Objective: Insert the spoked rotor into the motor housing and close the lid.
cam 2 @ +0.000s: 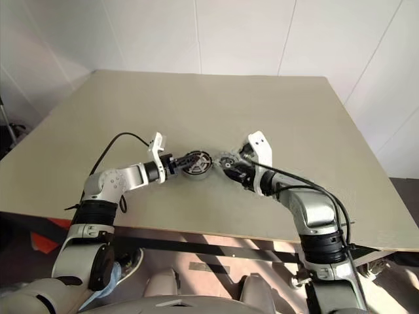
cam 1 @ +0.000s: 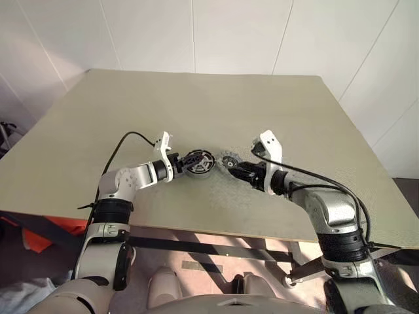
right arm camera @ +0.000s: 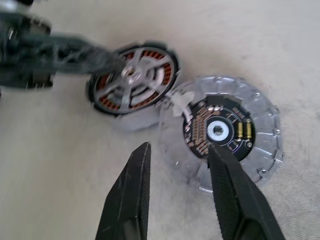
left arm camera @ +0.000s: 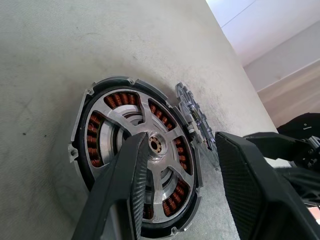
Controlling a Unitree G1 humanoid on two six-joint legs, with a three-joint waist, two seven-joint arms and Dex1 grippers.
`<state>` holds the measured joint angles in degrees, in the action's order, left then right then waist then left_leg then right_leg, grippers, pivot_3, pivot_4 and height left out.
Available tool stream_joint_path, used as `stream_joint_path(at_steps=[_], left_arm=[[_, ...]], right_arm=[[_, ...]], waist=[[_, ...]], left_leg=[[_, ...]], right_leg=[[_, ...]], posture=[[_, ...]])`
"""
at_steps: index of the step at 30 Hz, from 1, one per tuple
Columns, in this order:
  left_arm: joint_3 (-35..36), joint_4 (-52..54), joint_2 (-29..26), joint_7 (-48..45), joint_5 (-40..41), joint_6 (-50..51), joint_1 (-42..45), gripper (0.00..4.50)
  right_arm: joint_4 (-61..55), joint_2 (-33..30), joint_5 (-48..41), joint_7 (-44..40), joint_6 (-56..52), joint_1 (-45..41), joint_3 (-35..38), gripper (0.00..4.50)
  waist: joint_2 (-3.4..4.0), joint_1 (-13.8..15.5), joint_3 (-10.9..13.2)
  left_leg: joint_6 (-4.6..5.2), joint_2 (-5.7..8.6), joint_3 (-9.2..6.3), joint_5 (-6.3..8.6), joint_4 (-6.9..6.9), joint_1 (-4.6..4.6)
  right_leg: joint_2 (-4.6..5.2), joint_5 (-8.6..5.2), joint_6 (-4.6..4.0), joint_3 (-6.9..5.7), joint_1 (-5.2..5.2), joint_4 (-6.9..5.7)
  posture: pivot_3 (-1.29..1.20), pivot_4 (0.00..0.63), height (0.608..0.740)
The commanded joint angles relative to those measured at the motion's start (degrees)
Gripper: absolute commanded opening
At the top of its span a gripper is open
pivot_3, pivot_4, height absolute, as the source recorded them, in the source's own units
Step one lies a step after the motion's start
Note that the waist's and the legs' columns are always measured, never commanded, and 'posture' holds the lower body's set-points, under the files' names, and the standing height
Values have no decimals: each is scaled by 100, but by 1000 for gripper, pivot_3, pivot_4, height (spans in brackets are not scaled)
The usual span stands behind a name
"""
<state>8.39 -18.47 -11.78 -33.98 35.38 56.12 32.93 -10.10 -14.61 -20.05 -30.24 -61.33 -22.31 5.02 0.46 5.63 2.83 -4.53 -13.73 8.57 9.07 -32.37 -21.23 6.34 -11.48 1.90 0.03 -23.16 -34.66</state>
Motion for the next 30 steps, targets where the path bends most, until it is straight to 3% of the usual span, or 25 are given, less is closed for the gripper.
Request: stream_joint_path(at_steps=[1,6,11,20,30], left_arm=[[-106,150,4,-70,5,50,-41,2252],[-124,154,-2,-102,-15,73,-49,2252],[-149,106,19,-121,-34,57,-29,2252],[-191,46,3,-155,-78,34,9,2252],[-166,61,-59,-161,-110,34,-2,2252]], right_arm=[[240,419,-391,737,-1016,-471,1025,1985],[505,902,-632,1347,-2151,-846,2232,1985],[501,1053,-590,1698,-2753,-881,2928,1985],[165,1534,-573,1934,-3117,-879,3323,1985],[627,1841,-533,2155,-2699,-1200,3424,1985]], waist=[[-1,20,0],[2,40,0],[4,48,1],[8,54,-1],[12,53,-1]], left_leg=[[-1,1,0,-1,2,0],[-27,2,0,-16,21,-2],[-32,2,0,-19,26,0],[-40,2,0,-23,30,5],[-58,2,0,-33,38,10]], right_leg=[[1,0,0,0,1,0],[1,-4,1,-2,-2,5],[1,-7,2,-3,-2,5],[1,-9,7,-2,-1,4],[1,-23,32,-2,-2,1]], posture=[[0,0,740],[0,0,740],[0,0,740],[0,0,740],[0,0,740]])
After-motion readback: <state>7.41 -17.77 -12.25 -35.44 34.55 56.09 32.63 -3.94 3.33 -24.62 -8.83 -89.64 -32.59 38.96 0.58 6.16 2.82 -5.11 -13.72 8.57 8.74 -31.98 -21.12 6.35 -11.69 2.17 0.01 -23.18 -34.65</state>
